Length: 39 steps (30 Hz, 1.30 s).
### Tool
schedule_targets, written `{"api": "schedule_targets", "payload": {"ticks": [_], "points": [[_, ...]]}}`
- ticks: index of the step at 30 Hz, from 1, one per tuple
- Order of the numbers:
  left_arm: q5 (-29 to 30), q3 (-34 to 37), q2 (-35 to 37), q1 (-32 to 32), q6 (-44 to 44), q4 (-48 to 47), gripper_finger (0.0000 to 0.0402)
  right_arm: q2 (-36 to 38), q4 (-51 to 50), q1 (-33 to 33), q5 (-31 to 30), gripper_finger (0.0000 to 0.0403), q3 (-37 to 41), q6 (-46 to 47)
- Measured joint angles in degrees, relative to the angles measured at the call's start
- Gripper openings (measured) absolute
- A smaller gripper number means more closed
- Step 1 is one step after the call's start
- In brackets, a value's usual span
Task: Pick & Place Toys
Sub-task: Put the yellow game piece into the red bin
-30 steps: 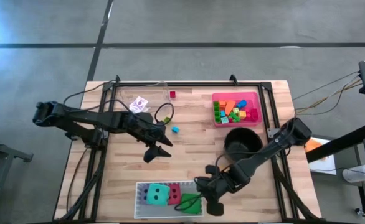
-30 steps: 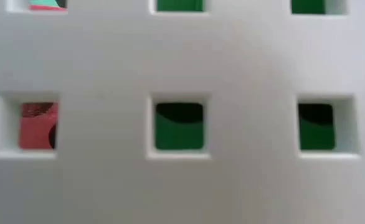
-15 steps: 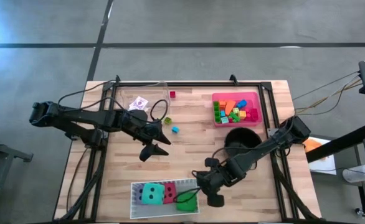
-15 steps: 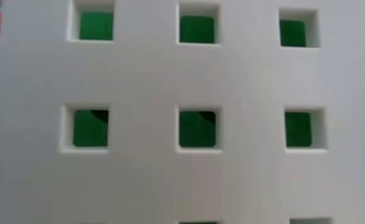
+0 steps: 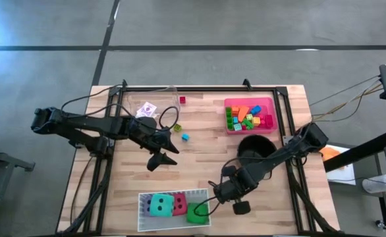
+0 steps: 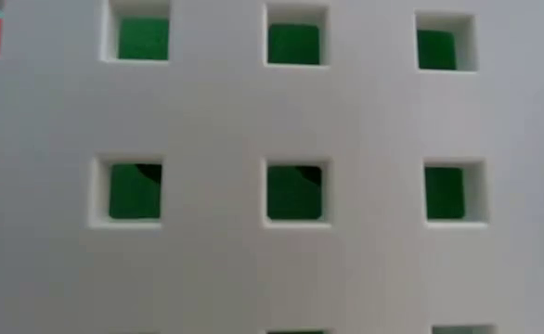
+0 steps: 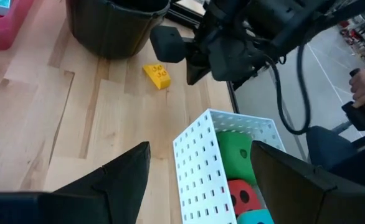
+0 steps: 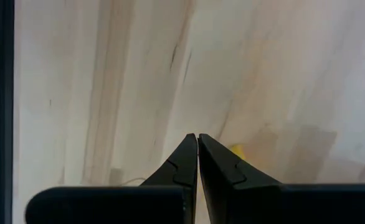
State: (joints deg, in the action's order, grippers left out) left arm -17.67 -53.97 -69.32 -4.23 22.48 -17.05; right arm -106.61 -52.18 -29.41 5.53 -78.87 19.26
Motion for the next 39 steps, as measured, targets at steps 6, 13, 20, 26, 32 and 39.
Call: {"api": "schedule_targets", "payload": {"ticks": [6, 13, 20, 26, 32, 39], "points": [[0.0, 0.0, 0.0, 0.0, 0.2, 0.0, 0.0278, 0.0, 0.0, 0.8, 3.0, 0.0013, 1.2, -4.7], [0.0, 0.0, 0.0, 0.0, 1.5, 0.0, 0.0278, 0.0, -0.3, 1.0, 5.3, 0.0014, 0.4, -11.2], [0.0, 0.0, 0.0, 0.0, 2.0, 0.0, 0.0278, 0.0, -1.7, 1.0, 7.1, 0.0014, -0.9, -6.8], [0.1, 0.0, 0.0, 0.0, 1.7, 0.0, 0.0278, 0.0, -2.5, 0.9, 7.1, 0.0019, -2.7, -3.4], [0.3, 0.0, 0.0, 0.0, 1.5, 0.0, 0.0278, 0.0, -2.5, 0.9, 6.5, 0.0103, -3.4, -1.0], [0.3, 0.0, 0.0, 0.0, 1.3, -0.1, 0.0278, -0.1, -2.1, 0.5, 1.8, 0.0225, -2.6, -13.2]]}}
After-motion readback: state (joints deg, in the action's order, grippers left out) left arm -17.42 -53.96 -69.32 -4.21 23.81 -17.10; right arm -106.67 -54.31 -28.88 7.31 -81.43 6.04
